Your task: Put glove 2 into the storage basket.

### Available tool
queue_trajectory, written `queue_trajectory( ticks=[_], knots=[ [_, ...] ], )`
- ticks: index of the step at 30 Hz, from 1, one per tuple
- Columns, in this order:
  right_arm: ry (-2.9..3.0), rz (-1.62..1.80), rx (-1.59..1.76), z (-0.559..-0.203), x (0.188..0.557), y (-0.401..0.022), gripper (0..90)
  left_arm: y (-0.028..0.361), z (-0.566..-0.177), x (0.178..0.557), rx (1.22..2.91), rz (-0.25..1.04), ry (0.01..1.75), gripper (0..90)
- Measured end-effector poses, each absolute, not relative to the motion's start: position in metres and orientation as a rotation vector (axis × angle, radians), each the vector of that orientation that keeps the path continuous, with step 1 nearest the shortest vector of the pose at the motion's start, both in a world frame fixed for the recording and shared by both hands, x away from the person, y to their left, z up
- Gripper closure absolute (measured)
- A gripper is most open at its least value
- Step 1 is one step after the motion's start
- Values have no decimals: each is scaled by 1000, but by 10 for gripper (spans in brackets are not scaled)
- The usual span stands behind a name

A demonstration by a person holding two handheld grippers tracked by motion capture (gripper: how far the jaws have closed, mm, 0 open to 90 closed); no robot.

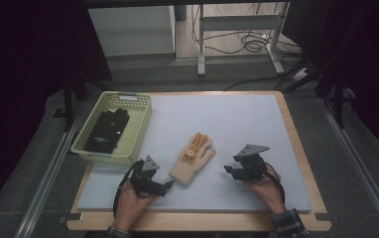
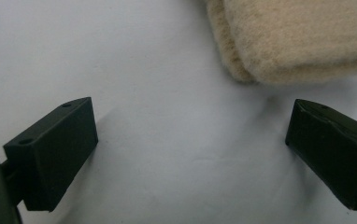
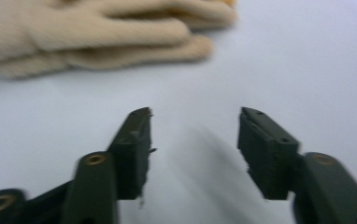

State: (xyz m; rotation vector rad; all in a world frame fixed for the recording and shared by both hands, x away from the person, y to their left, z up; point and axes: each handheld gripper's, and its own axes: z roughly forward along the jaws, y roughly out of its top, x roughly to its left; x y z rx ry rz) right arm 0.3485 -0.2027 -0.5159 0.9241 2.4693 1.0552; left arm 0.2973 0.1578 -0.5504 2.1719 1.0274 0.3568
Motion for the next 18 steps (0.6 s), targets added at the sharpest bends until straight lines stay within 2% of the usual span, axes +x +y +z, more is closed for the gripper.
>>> queue_trajectory(
  ticks=[2, 8, 18],
  knots=[
    [2442, 1045, 981, -518, 350, -218, 333, 158, -550, 297, 2172, 357, 1028, 24],
    [2377, 1007, 1050, -523, 352, -244, 220, 158, -550, 297, 2171, 356, 1030, 24],
    [2355, 973, 1086, -530, 352, -256, 152, 158, -550, 297, 2171, 360, 1026, 24]
  ],
)
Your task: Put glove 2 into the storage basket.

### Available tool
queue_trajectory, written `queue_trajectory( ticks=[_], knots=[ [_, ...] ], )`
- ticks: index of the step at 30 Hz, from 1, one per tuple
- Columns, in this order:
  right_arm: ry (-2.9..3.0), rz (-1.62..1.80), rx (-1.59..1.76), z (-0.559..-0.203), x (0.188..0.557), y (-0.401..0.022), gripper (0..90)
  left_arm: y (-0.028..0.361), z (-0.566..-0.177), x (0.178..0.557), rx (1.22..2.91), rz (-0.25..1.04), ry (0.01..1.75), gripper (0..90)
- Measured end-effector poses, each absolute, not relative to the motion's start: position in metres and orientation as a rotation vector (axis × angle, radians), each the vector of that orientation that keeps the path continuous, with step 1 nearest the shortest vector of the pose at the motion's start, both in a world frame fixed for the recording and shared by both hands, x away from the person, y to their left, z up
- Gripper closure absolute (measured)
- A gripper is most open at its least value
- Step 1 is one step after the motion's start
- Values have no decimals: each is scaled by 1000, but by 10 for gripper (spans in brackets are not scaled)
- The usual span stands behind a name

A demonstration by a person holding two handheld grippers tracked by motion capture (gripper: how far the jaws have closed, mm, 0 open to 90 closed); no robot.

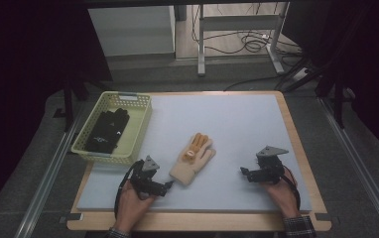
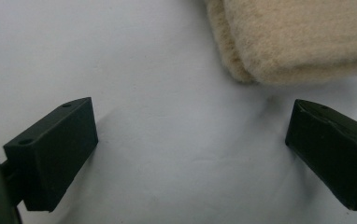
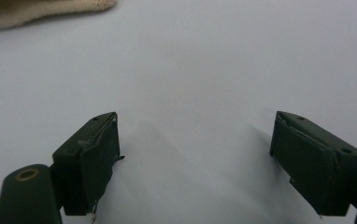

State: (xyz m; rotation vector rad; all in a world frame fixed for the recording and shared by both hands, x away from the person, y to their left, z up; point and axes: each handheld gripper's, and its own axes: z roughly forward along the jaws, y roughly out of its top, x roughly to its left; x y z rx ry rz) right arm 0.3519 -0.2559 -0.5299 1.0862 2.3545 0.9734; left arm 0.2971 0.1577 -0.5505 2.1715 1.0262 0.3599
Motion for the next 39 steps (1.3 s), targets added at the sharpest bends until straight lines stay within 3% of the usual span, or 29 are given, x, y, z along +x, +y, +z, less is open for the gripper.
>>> queue_trajectory(
  ticks=[18, 22, 32, 39],
  knots=[
    [2348, 965, 1079, -531, 351, -255, 146, 158, -545, 298, 2190, 344, 1036, 61],
    [2348, 964, 1079, -531, 351, -255, 146, 157, -534, 298, 2159, 296, 1019, 32],
    [2347, 965, 1079, -531, 351, -255, 146, 123, -505, 316, 2192, 229, 959, 0],
    [2347, 966, 1079, -531, 351, -255, 146, 85, -506, 340, 2258, 246, 963, 0]
  ],
)
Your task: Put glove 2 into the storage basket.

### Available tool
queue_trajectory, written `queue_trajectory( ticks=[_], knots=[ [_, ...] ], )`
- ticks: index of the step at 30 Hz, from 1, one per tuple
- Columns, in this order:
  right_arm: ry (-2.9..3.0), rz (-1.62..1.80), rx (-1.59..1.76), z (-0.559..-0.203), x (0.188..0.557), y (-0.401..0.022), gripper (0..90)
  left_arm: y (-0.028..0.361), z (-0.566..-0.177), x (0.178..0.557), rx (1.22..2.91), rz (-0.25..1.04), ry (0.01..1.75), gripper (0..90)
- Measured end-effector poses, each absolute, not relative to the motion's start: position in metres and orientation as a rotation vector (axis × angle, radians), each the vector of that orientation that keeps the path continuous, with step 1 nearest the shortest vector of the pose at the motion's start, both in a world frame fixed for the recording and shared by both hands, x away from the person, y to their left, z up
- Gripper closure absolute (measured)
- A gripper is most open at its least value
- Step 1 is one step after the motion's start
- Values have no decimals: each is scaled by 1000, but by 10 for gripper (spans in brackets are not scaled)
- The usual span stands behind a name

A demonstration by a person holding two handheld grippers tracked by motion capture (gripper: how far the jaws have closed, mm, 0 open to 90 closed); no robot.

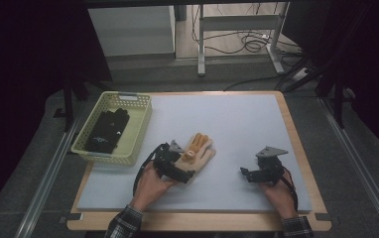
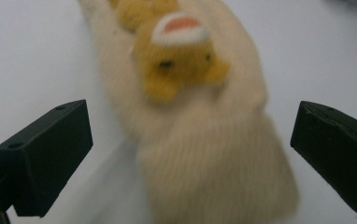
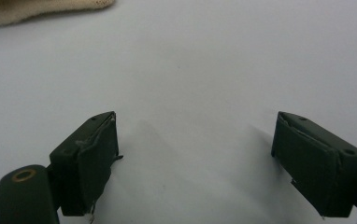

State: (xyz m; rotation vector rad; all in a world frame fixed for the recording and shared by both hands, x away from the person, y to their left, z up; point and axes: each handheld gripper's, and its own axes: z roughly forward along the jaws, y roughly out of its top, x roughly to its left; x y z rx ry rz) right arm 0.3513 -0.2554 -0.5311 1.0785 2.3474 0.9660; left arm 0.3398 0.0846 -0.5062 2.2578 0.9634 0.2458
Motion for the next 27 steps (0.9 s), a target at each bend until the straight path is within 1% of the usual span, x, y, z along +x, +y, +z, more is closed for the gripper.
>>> queue_trajectory(
  ticks=[6, 11, 15, 17, 19, 20, 21, 24, 27],
  knots=[
    [2347, 966, 1081, -531, 351, -255, 146, 60, -518, 358, 2313, 262, 1008, 0],
    [2347, 966, 1079, -531, 351, -255, 146, 52, -528, 365, 2367, 269, 1046, 2],
    [2347, 966, 1081, -531, 351, -255, 146, 54, -525, 361, 2353, 261, 1051, 155],
    [2347, 966, 1081, -531, 351, -255, 146, 55, -522, 359, 2360, 253, 1045, 262],
    [2347, 966, 1081, -531, 351, -255, 146, 56, -519, 358, 2368, 239, 1029, 390],
    [2347, 966, 1081, -531, 351, -255, 146, 56, -518, 357, 2360, 222, 1023, 474],
    [2347, 966, 1081, -531, 351, -255, 146, 57, -518, 358, 2355, 201, 1019, 528],
    [2347, 966, 1081, -531, 351, -255, 146, 60, -516, 359, 2336, 154, 1012, 592],
    [2348, 966, 1081, -531, 351, -255, 146, 64, -513, 360, 2326, 133, 1006, 621]
  ],
)
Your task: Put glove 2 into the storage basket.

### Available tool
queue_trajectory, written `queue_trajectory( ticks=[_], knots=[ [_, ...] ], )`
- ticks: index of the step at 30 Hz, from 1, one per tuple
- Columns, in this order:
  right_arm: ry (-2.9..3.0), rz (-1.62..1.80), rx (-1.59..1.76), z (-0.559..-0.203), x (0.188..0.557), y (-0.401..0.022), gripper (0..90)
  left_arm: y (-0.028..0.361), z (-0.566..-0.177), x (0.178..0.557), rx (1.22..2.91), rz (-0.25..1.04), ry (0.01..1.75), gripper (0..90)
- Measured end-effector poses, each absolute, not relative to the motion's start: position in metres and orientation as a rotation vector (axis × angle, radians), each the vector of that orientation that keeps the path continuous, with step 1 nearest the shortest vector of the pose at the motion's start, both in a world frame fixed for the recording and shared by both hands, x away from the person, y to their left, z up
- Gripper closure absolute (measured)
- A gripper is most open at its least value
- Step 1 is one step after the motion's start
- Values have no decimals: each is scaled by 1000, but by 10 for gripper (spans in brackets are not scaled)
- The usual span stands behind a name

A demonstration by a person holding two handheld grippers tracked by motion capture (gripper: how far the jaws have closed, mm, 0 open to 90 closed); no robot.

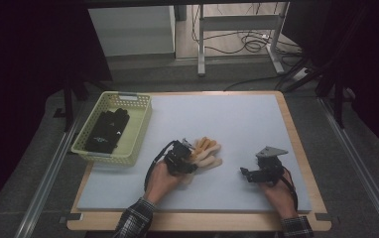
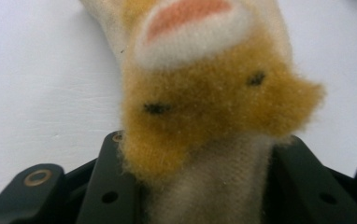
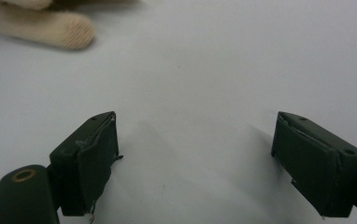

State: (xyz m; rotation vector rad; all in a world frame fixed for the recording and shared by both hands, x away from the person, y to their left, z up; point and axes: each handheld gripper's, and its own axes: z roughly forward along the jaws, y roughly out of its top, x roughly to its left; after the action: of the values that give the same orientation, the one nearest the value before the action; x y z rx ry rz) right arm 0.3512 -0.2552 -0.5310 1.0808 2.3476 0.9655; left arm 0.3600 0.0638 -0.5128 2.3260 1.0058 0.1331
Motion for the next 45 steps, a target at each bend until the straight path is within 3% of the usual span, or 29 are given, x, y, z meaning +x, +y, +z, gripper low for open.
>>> queue_trajectory(
  ticks=[24, 45],
  knots=[
    [2347, 966, 1074, -531, 352, -255, 146, 92, -466, 371, 2284, 206, 1027, 625],
    [2347, 966, 1075, -531, 351, -255, 146, 154, -418, 402, 2221, 282, 1179, 623]
  ],
)
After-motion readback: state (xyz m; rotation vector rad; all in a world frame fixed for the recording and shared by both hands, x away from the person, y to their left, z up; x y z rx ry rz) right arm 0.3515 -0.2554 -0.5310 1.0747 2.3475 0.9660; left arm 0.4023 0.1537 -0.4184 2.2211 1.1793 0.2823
